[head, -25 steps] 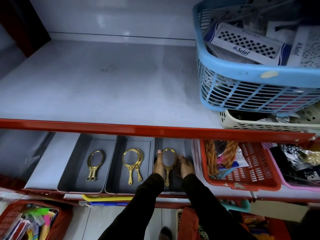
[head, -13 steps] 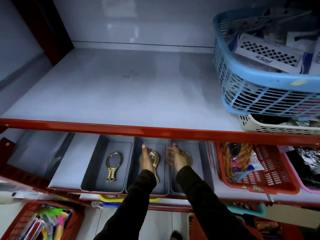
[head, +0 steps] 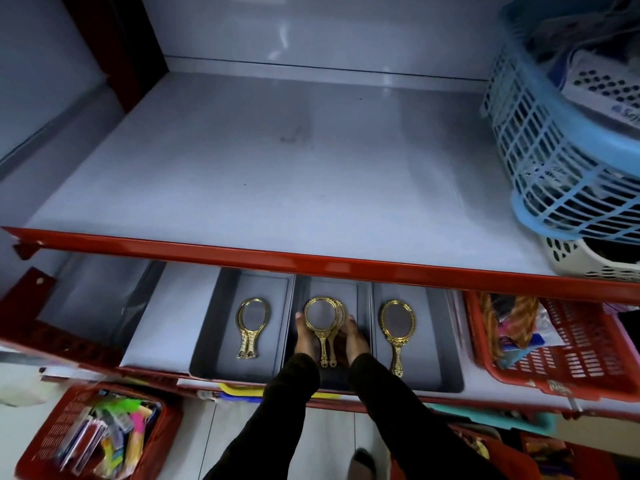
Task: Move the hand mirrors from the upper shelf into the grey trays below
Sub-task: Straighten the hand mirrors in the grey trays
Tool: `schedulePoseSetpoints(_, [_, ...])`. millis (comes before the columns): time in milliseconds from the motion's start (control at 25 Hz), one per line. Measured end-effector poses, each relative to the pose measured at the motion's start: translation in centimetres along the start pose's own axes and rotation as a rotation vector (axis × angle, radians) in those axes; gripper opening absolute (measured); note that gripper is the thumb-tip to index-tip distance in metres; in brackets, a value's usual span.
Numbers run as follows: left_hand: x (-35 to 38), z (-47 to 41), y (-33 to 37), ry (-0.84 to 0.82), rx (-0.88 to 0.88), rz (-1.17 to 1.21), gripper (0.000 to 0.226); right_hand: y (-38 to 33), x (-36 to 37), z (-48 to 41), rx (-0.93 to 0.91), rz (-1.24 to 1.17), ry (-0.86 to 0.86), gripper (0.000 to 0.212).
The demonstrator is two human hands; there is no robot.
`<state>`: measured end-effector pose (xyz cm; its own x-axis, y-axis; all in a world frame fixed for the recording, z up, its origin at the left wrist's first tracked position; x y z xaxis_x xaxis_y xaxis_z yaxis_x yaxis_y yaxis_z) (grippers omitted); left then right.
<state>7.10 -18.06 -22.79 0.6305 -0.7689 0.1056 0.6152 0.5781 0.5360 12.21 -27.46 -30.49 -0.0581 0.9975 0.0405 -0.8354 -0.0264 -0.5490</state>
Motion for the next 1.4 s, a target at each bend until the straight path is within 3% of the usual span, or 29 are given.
schedulePoseSetpoints(560, [0.4,-1.3,0.0,-0.052,0.015,-0.174,0.07,1.3,0.2,-1.0,0.017,-0.104,0.01,0.071])
schedulePoseSetpoints(840, [0.5,-2.8,-1.7,-0.075,-0.036,-0.183,0.078,0.9,0.1,0.5,0.014,-0.078,-0.013,0.061])
schedulePoseSetpoints(1120, [0.1,-4.2,-3.4,-0.076,-0.023,-0.192,0.089,1.9,0.0,0.7,0.024,-0.013,-0.004,0.066])
schedulePoseSetpoints(1200, [0.0,-6.7,-5.4,-0.062,-0.038,-0.242,0.098,1.9,-0.3,1.0,0.037,0.017,-0.008,0.058])
schedulePoseSetpoints(1320, [-0.1,-11.6,-8.5,-0.057,-0.038,-0.275,0.131,1.9,-0.7,1.3,0.043,0.055,0.007,0.056])
schedulePoseSetpoints(1400, [0.0,-10.5,-7.7,-0.09,-0.072,-0.275,0.131,1.6,-0.9,1.7,0.036,0.072,0.013,0.058])
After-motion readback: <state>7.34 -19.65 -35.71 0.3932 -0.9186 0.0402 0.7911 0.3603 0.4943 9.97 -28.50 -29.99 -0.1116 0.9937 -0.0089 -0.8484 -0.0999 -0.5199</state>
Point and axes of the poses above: each hand's wrist, its own z-axis away from the middle knuckle, its own x-axis out of the palm, y = z × x, the point moved 9 cm from there along -z, towards the middle knuckle, and after that the axes turned 6 degrees about -z, right-handed, at the moved point
